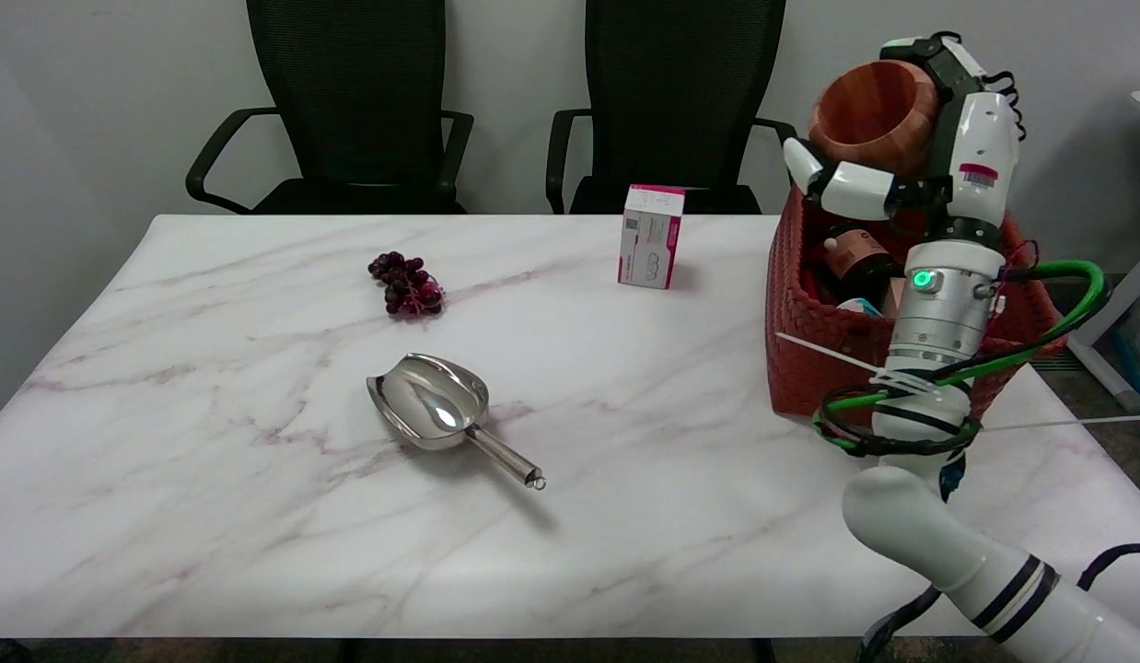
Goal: Place the wooden mortar into the brown storage basket.
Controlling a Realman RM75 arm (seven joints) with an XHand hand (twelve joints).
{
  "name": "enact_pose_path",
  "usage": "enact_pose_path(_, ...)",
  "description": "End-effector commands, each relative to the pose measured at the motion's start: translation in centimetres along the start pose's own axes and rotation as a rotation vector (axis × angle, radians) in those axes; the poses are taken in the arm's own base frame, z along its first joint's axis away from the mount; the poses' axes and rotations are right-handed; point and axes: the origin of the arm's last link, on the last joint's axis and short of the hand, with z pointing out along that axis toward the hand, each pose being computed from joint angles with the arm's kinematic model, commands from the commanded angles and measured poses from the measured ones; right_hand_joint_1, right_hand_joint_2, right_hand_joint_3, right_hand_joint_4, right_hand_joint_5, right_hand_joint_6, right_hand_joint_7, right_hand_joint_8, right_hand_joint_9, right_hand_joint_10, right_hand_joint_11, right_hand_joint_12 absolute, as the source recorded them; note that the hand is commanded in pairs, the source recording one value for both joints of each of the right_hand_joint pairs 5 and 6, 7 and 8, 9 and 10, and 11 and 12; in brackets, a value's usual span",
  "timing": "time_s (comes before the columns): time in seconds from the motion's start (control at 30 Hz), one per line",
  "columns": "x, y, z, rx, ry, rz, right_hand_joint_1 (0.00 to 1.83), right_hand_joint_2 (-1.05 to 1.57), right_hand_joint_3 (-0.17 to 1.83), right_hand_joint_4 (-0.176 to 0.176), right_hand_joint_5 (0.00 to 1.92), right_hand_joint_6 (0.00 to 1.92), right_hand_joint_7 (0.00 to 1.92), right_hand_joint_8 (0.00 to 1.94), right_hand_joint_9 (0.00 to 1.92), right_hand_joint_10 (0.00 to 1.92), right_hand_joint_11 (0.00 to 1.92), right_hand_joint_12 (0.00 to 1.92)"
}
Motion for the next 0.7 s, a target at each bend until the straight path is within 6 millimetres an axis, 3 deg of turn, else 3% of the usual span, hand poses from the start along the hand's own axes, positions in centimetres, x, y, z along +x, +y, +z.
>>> enact_pose_path(0.03, 1.0, 6.3, 3.4, -0.215, -0.076, -0.183, 1.31, 0.54, 1.25, 0.000, 0.71, 0.71, 1.16, 1.16, 1.12, 1.12, 0.80, 0.80)
enact_pose_path(0.7, -1.4, 12.5, 6.9, -0.412, -0.244, -0.368, 1.31, 0.50, 1.30, 0.000, 0.64, 0.64, 1.15, 1.15, 1.12, 1.12, 0.80, 0.80)
